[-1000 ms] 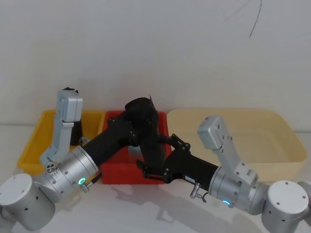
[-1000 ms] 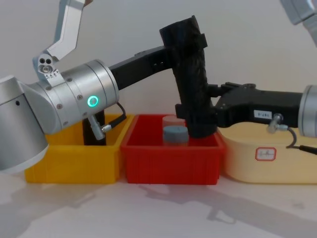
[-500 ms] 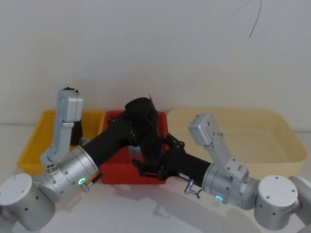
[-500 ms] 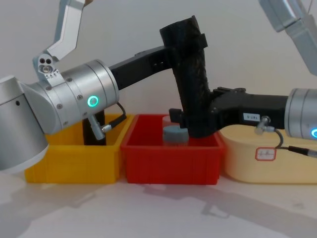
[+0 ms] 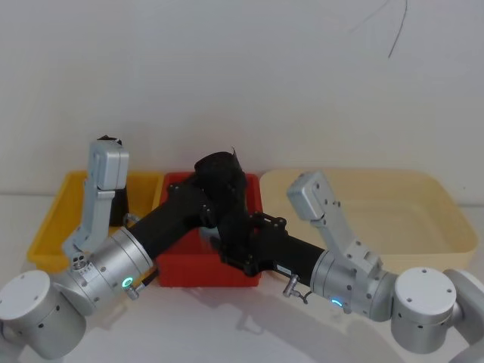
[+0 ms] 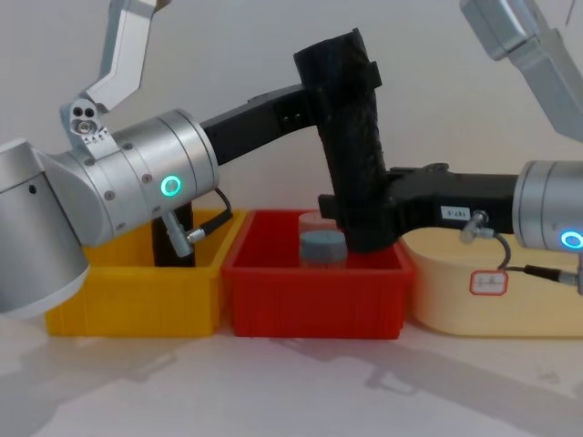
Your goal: Pick up the garbage bag with the one hand and transfer it to the other hand.
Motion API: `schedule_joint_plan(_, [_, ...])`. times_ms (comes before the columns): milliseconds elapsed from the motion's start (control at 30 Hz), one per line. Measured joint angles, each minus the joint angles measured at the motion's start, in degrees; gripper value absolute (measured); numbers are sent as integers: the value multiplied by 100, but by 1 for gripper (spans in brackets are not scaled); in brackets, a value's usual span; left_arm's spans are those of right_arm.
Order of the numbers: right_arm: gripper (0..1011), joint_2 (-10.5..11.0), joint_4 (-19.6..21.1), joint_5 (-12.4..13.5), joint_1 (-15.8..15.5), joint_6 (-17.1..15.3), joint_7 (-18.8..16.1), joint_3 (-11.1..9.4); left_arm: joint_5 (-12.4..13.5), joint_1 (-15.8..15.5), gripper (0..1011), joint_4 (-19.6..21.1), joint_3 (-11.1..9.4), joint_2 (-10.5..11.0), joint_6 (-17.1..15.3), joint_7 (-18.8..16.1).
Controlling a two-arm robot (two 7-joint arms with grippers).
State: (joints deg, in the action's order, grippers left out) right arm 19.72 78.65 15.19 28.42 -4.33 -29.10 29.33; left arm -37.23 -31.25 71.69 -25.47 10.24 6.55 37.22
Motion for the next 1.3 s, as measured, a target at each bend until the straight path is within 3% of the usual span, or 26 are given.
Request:
schedule_joint_plan(100, [568,-9,-2,22,4,-11,2,-7,-1,0,490,0,0,0,1,0])
schedule_joint_plan(300, [547,-12,10,78,5,-20,7,-27,-2,0,490,1,0,0,2,0])
schedule_joint_plan(633, [547,63,122,162,5,-42,51,-110,0,0,762,0,-1,0,0,0])
schedule_joint_plan(933, [547,276,87,243,57,-120,120,-364,0,0,1001,-1,0,0,-1,0])
schedule_joint_plan(1300, [547,562,-274,237,283,-255,234,-695,0,0,1000,0,0,0,-1,0])
